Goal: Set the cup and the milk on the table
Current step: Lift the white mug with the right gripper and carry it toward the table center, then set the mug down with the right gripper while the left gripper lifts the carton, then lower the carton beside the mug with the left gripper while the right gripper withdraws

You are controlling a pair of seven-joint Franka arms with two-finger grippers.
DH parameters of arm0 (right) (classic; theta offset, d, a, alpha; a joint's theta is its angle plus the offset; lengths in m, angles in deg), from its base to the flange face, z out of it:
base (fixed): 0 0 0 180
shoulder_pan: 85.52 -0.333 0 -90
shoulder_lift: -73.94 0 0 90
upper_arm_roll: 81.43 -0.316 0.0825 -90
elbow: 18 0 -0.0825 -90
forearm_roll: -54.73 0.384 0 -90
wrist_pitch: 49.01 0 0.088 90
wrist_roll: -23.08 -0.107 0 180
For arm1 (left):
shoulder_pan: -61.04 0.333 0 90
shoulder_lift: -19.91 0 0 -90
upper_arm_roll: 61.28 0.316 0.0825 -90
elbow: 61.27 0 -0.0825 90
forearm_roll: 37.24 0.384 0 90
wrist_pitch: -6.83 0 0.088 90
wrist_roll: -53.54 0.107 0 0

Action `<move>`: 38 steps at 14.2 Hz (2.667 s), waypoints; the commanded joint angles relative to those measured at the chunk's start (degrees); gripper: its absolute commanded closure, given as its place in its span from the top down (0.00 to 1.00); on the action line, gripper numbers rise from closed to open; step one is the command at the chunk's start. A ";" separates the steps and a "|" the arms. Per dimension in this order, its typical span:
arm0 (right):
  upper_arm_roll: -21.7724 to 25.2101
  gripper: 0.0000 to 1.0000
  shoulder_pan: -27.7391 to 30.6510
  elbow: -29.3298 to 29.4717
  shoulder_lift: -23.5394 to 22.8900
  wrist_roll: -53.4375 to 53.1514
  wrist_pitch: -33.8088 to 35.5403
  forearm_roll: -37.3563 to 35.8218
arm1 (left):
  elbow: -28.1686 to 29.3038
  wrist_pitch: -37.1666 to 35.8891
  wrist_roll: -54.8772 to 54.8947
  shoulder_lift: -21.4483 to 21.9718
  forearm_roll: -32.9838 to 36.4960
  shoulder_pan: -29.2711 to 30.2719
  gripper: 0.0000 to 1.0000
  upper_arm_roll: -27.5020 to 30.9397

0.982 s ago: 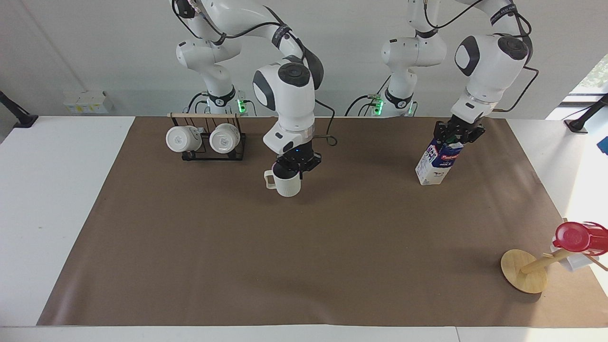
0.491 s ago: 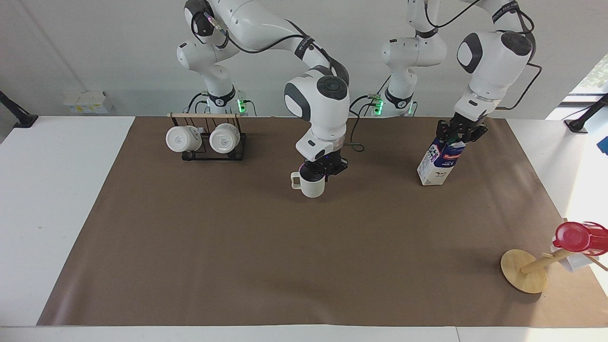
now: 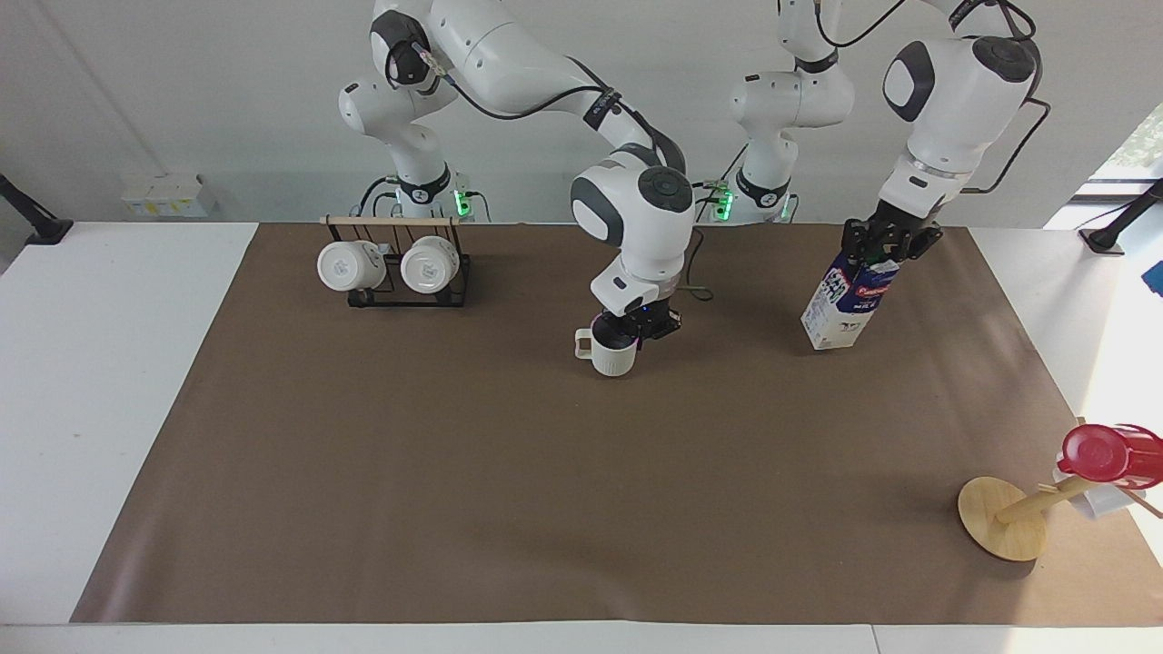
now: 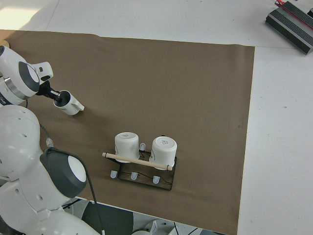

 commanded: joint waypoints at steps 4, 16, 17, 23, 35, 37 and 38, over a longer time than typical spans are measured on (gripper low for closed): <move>0.06 0.12 0.13 0.08 -0.74 -2.90 -2.57 -1.39 | -6.86 -6.53 -6.40 -1.09 0.91 -4.29 0.51 0.44; 0.50 1.00 4.43 -1.59 6.53 -4.31 -4.08 0.11 | -15.12 -9.96 -16.78 -4.43 0.12 -11.15 0.51 0.09; 0.41 1.00 6.53 -2.03 8.99 -3.96 -3.29 0.11 | -15.82 -9.96 -17.74 -5.04 0.12 -11.58 0.51 -0.18; 0.50 1.00 17.86 -7.22 20.51 7.70 4.61 -0.07 | -17.67 -7.95 -25.04 -6.37 -1.99 -17.37 0.50 -0.88; 0.58 1.00 35.46 -3.88 28.97 31.71 21.76 5.29 | -16.27 3.04 -27.60 -16.21 -1.37 -25.12 0.50 -0.79; 0.67 1.00 36.43 -3.53 29.58 34.70 24.65 5.21 | -14.96 3.65 -27.77 -16.21 -1.37 -25.74 0.50 -0.79; 0.93 1.00 36.52 -3.70 30.28 36.11 25.62 5.12 | -13.73 4.27 -27.77 -16.04 -1.20 -25.74 0.50 -0.79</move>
